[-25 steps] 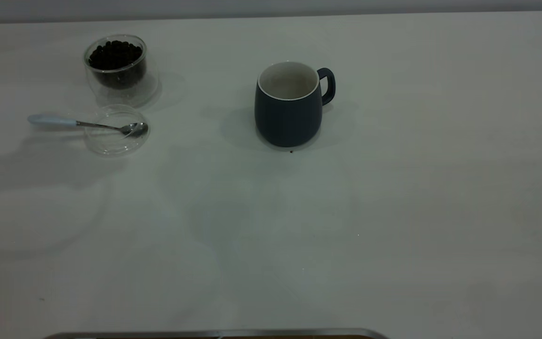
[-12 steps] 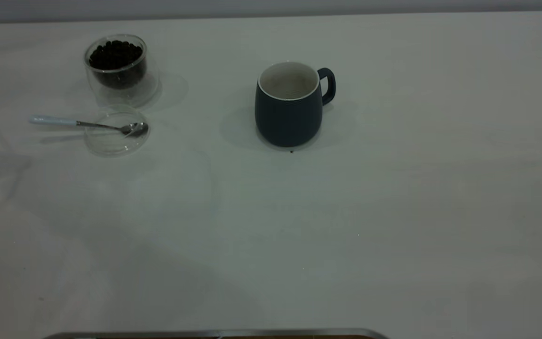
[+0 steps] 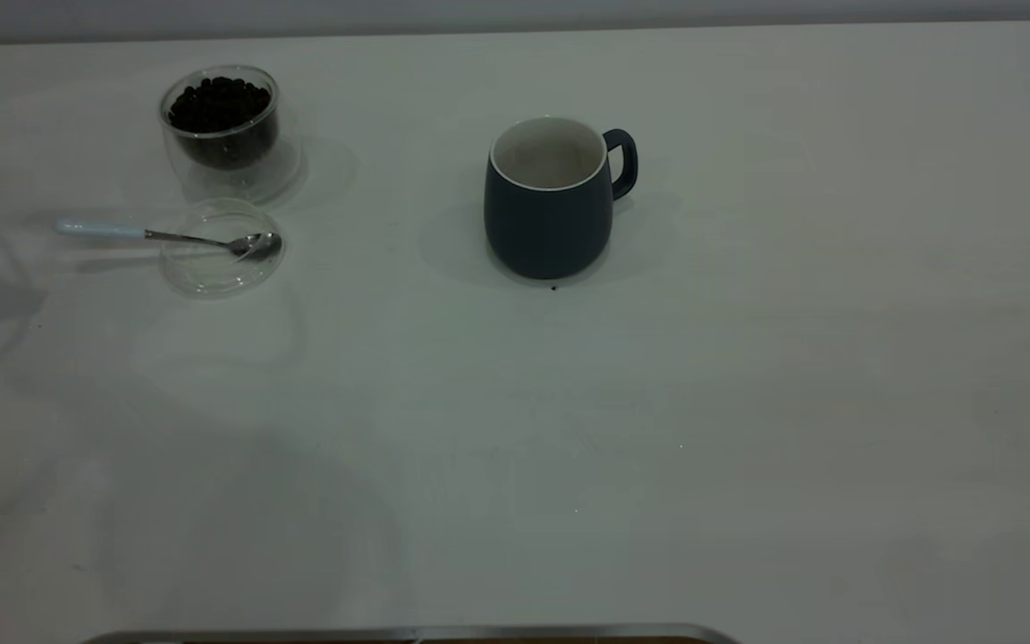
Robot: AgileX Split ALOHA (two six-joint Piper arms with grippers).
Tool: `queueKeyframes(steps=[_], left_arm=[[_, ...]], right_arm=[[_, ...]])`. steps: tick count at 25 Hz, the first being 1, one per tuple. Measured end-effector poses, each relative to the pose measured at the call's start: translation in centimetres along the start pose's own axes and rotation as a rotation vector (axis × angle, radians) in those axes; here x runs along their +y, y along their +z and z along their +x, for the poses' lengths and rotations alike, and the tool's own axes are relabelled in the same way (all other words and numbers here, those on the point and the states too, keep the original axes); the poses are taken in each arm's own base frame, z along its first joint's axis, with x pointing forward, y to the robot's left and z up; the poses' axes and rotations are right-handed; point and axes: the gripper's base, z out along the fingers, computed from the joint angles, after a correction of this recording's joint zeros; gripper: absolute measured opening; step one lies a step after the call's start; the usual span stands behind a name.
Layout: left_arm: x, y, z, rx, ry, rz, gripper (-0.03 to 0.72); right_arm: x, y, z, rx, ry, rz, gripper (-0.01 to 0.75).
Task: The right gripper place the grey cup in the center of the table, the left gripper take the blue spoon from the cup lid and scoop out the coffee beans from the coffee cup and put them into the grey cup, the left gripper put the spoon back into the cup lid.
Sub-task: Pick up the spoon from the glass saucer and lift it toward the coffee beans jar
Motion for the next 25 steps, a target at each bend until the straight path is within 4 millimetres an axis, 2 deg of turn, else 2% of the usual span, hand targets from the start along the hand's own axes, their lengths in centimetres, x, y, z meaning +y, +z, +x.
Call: queueKeyframes(steps=[5, 9, 19, 25], left_arm=[[2.2, 1.7, -0.3, 0.014, -0.016, 0.014, 0.712], [3.0, 3.4, -0.7, 0.014, -0.009, 0.04, 0.712], [2.7, 6.8, -2.9, 0.022, 0.039, 0.066, 0.712], [2.4, 8.6, -3.1, 0.022, 0.025, 0.105, 0.712]], right_arm=[[0.0, 0.0, 0.0, 0.0, 0.0, 0.0, 0.511], [0.0, 0.0, 0.0, 0.0, 0.0, 0.0, 0.511], [0.0, 0.0, 0.0, 0.0, 0.0, 0.0, 0.511], [0.0, 0.0, 0.0, 0.0, 0.0, 0.0, 0.511]])
